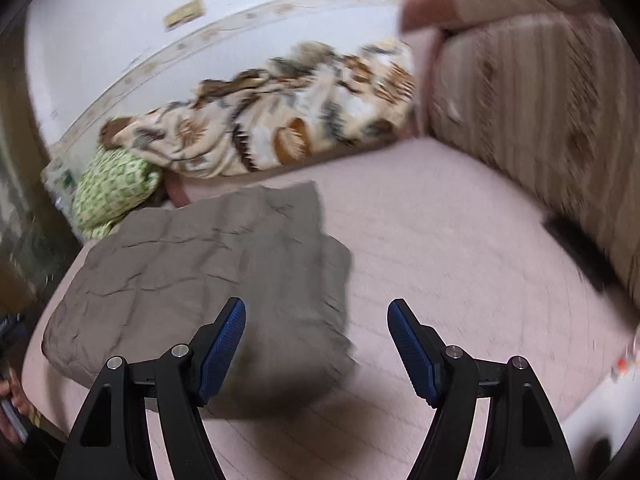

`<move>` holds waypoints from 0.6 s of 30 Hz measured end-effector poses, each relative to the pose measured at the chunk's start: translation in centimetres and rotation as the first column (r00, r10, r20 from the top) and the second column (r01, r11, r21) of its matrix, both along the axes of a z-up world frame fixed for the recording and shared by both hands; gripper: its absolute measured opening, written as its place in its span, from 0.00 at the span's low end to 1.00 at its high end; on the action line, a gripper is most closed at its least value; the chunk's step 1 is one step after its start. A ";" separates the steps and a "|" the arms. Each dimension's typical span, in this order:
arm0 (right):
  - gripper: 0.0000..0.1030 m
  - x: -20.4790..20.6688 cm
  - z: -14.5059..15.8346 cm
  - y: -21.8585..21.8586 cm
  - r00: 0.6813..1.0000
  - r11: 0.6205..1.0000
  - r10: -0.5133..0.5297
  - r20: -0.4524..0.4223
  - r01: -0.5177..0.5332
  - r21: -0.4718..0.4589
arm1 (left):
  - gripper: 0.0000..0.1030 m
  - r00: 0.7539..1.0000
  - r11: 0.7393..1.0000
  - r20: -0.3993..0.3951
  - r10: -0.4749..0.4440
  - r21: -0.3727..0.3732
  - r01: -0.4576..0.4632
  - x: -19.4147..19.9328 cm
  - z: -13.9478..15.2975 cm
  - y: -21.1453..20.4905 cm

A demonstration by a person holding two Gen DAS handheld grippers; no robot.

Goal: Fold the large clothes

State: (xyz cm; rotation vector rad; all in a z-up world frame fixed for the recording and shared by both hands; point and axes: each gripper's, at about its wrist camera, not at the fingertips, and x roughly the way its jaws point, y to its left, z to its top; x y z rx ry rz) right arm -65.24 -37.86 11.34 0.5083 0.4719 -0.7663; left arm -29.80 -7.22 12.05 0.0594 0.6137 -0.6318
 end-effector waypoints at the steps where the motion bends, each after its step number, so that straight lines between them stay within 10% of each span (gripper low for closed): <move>1: 0.76 1.2 0.4 0.2 1.000 0.999 0.027 -0.012 -0.027 -0.018 | 0.71 0.999 0.999 0.007 -0.044 0.018 0.044 -0.5 0.1 -1.7; 7: 0.76 8.5 0.0 -1.3 0.988 0.993 0.116 -0.101 -0.119 -0.028 | 0.71 0.978 0.970 -0.030 -0.207 0.128 0.209 -2.2 -2.1 -10.6; 18: 0.82 12.8 -6.0 -3.0 0.947 0.990 0.141 -0.288 -0.137 0.034 | 0.71 0.979 0.934 -0.072 -0.192 0.294 0.204 -2.6 -6.6 -13.7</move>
